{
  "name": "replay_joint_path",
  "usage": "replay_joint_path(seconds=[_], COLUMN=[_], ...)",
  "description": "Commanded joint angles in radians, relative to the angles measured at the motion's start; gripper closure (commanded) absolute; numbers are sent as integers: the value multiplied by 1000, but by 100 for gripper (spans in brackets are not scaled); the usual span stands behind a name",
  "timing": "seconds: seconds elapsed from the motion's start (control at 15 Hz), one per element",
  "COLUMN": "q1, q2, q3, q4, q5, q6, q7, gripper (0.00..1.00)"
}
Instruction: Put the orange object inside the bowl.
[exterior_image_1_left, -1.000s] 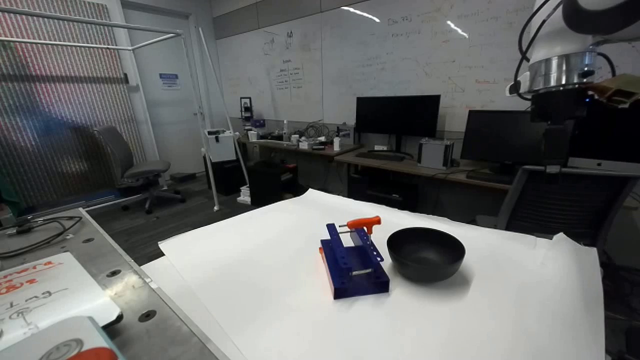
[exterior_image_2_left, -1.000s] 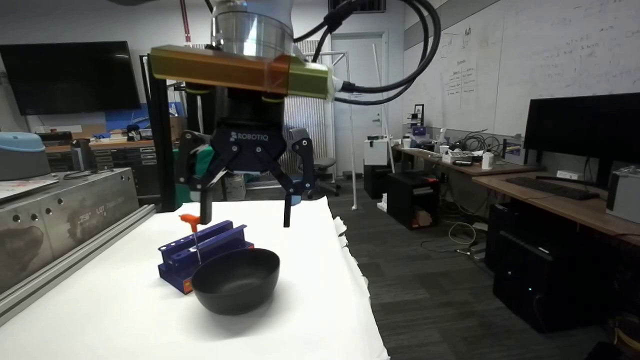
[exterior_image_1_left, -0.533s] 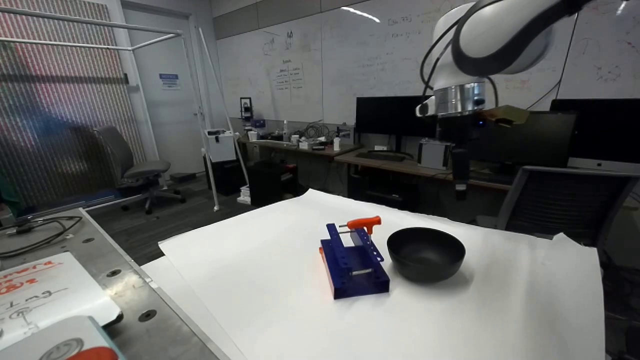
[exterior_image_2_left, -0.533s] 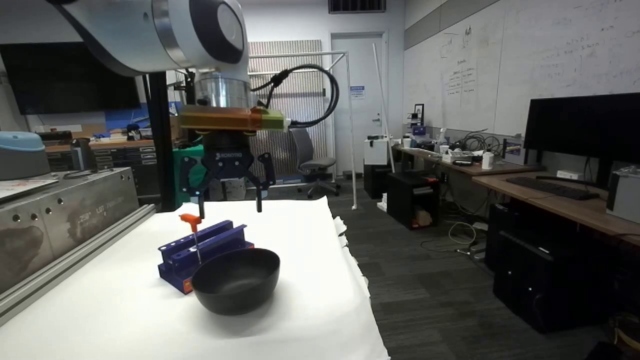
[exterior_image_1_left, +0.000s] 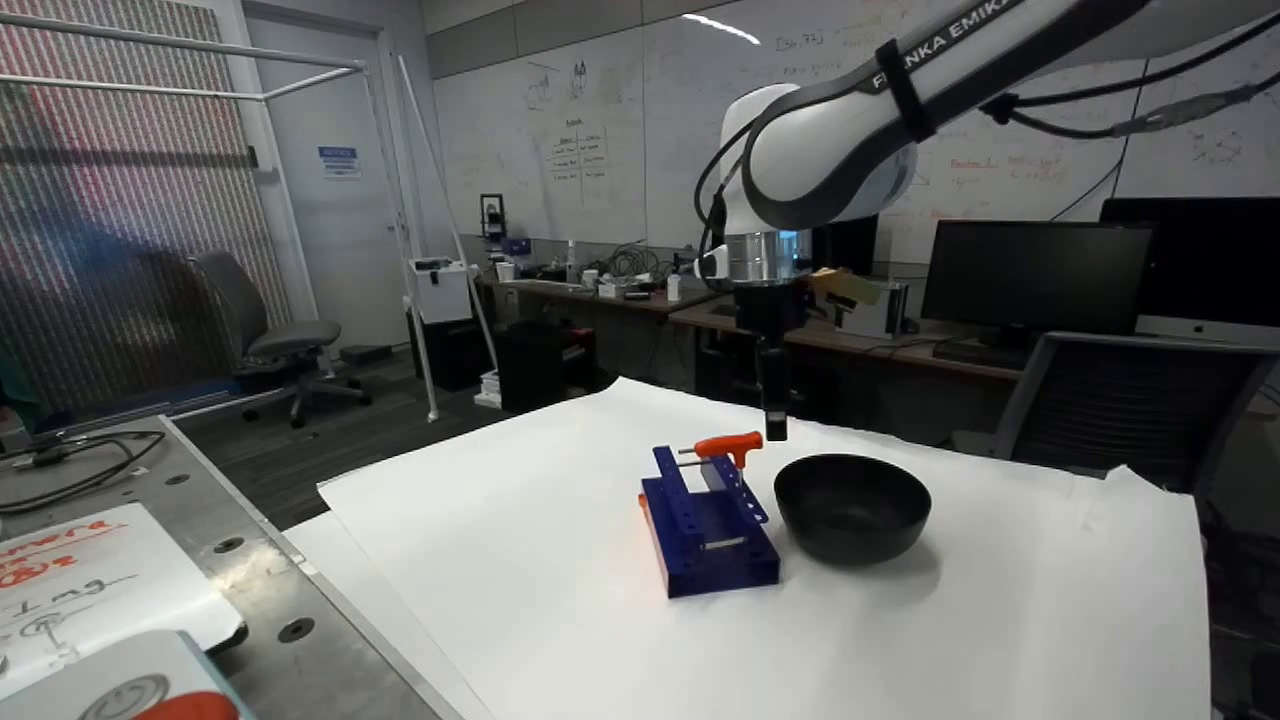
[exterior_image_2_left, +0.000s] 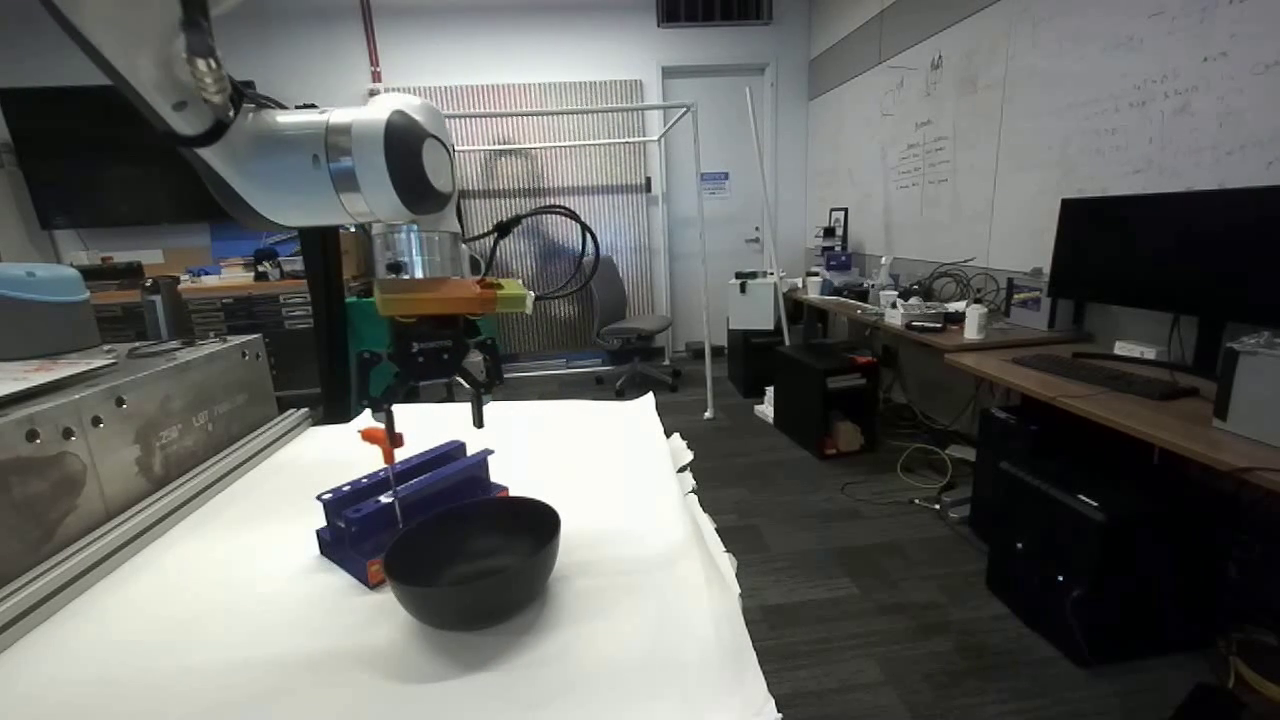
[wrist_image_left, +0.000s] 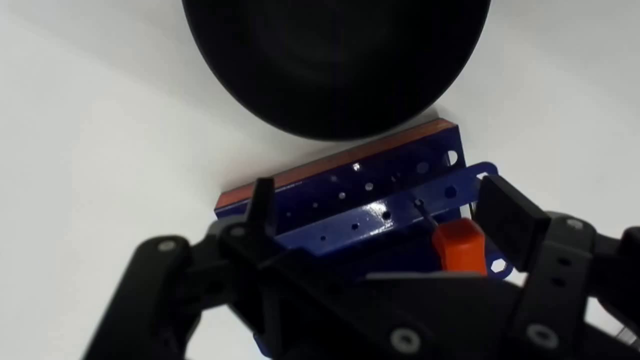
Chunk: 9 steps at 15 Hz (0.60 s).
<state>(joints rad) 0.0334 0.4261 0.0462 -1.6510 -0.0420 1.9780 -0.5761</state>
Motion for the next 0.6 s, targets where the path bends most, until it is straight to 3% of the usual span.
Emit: replay_joint_path(seconds=[0.0,0.53], q1=[-10,-6], q2=[96,131], q3=[39,70], q4=[128,187], q5=[-28,-37], q6=[-21,-72], q7=[-52,-124], gripper=[0,0])
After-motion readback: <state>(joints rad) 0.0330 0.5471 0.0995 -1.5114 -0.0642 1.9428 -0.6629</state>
